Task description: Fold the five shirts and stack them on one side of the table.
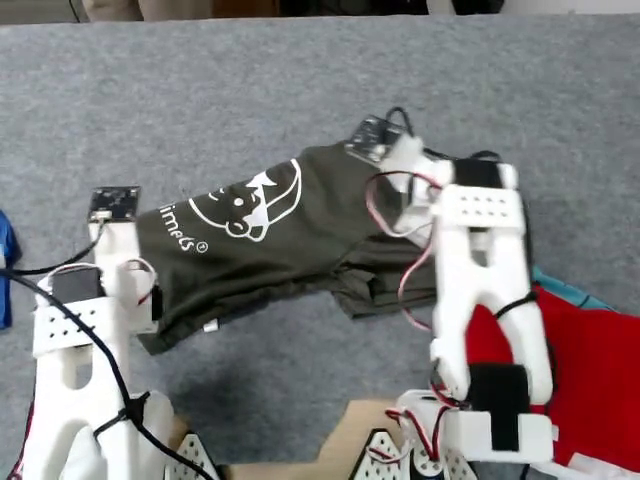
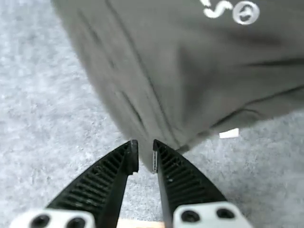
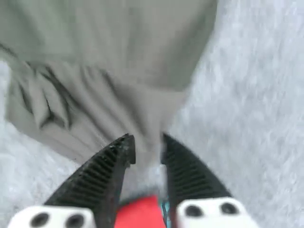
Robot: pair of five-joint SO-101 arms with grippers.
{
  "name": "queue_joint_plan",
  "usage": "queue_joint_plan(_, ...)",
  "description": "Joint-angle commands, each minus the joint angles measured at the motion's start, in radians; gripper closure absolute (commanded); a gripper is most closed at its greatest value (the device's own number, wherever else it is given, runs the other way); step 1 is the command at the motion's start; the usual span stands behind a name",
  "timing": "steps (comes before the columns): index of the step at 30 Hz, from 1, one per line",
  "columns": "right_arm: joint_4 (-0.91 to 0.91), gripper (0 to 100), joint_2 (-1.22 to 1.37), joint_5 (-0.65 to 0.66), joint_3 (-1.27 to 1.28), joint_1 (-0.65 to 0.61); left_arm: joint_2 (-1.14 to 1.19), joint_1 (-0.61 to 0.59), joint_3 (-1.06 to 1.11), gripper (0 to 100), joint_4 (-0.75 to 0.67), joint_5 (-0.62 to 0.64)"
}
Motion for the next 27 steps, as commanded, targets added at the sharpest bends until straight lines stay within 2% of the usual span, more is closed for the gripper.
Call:
queue_joint_plan(1,-0.091,97.7,0.025,-0.094,-0.099,-0.122,-0.008,0.094,0.101,94,-0.097,0.005)
queue_joint_plan(5,-0.115,98.9,0.239,-0.216,-0.314,-0.182,-0.008,0.124,0.238,94,-0.201,0.006)
queue_joint_plan(13,-0.106,98.9,0.788,-0.342,-0.839,-0.186,-0.008,0.117,0.253,98,-0.207,0.003)
queue_joint_plan(15,-0.074,98.9,0.923,-0.347,-0.978,-0.165,-0.008,0.118,0.255,98,-0.201,-0.008)
queue_joint_plan(20,0.049,98.8,1.213,-0.345,-1.374,-0.081,-0.008,0.114,0.261,98,-0.167,-0.146)
queue_joint_plan(27,0.272,98.6,1.454,-0.338,-1.943,-0.073,-0.008,0.118,0.261,98,-0.164,-0.158)
